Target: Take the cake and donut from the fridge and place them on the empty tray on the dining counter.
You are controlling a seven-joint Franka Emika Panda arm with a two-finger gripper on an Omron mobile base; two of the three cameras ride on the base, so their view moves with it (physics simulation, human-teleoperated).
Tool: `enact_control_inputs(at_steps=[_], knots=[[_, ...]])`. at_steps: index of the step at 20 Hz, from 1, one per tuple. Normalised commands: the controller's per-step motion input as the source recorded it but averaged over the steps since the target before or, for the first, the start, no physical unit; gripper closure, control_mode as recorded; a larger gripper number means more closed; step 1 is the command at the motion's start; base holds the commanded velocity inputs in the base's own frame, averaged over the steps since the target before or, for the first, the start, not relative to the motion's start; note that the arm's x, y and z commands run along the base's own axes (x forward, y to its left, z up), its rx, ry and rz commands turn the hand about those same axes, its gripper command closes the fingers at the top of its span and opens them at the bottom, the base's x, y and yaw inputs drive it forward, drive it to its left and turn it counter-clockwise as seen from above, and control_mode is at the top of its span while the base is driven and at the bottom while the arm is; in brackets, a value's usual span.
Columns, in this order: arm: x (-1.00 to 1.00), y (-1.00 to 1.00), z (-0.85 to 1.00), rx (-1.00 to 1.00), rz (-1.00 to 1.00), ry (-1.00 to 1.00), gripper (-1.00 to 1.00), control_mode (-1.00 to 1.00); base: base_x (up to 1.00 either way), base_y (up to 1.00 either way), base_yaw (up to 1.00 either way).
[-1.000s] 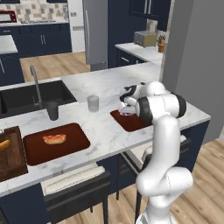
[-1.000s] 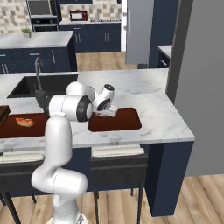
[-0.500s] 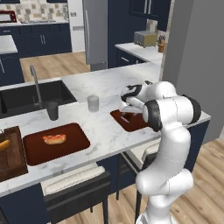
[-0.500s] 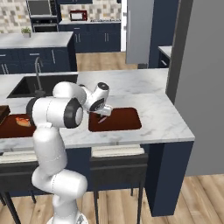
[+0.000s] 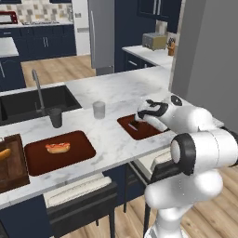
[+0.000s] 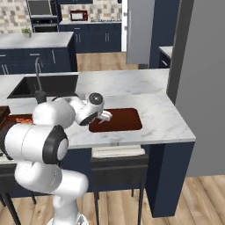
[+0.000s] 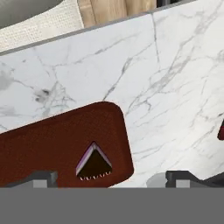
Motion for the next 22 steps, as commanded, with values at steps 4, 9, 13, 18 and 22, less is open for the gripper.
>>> enact_control_inputs(at_steps=[4,9,13,18,22], knots=[[-1.00,-0.33,0.21,-0.11,0.00,-0.10,-1.00,-1.00,0.00,0.00,0.00],[-1.00,-0.06,0.46,-0.11,0.00,0.02,-1.00,-1.00,0.00,0.00,0.00],[-0.91,0.00,0.82,-0.09,0.00,0.09,-1.00,-1.00,0.00,0.00,0.00],[-0.89,0.00,0.29,-0.02,0.04,0.11,-1.00,-1.00,0.00,0.00,0.00],[-0.64,0.00,0.17,0.00,0.15,0.11,-1.00,-1.00,0.00,0.00,0.00]])
